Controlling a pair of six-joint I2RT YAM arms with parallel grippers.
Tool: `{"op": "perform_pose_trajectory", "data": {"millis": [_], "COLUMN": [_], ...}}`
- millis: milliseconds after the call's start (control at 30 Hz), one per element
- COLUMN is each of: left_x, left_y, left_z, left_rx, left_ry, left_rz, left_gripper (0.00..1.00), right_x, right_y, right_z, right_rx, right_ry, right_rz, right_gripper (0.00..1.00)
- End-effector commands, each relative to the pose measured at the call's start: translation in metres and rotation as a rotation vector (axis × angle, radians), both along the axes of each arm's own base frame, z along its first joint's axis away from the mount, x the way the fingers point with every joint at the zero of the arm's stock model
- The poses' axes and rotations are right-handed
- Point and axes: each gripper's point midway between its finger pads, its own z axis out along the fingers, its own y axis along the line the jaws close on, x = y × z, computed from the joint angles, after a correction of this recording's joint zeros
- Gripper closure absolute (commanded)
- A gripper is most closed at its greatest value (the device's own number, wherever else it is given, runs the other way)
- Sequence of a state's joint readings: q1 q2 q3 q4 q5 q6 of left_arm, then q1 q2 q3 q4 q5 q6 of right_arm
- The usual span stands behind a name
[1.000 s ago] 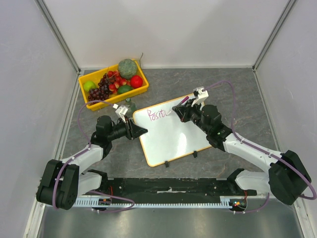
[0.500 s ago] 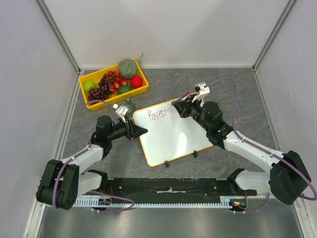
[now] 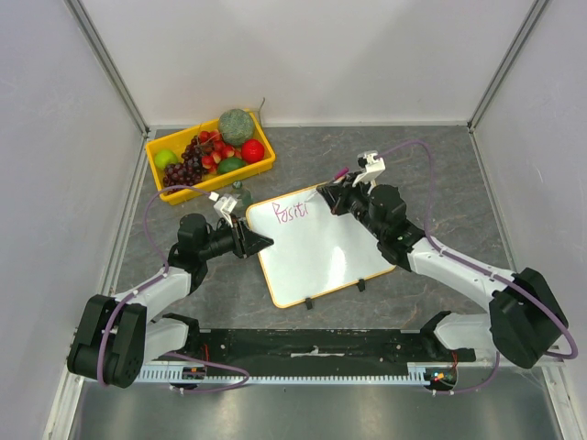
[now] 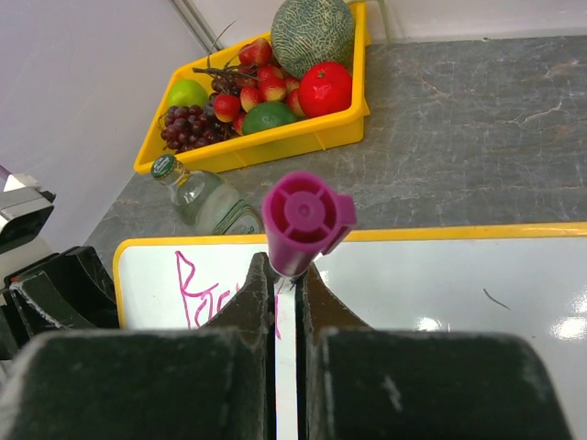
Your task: Write a sentence on the whiteboard
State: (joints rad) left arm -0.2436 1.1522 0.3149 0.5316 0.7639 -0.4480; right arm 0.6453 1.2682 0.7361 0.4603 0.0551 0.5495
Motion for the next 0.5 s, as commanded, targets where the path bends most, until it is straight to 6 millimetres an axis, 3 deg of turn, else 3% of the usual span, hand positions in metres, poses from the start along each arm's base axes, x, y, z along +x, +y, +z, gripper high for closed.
{"op": "perform_pose_trajectory", "data": {"millis": [0,133,467], "left_x": [-0.001,-0.001,-0.001], "left_y": [0.000,0.000,0.000], "left_z": [-0.009,-0.009,-0.010], "left_rx": [0.049,0.050,0.051], "left_ry": [-0.030,-0.030,-0.028], "left_rz": [-0.024,-0.022,-0.022], "left_gripper": [0.98,0.98,0.98], "right_x": [0.013,0.013,0.002], "right_y": [0.004,0.003,-0.006], "right_z": [0.026,0.020,0.035], "right_rx": [0.049,0.042,0.058], "right_ry": [-0.059,-0.048,-0.071], "right_rz": [-0.024,-0.024,-0.018], "right_gripper": [1.00,1.00,1.00]}}
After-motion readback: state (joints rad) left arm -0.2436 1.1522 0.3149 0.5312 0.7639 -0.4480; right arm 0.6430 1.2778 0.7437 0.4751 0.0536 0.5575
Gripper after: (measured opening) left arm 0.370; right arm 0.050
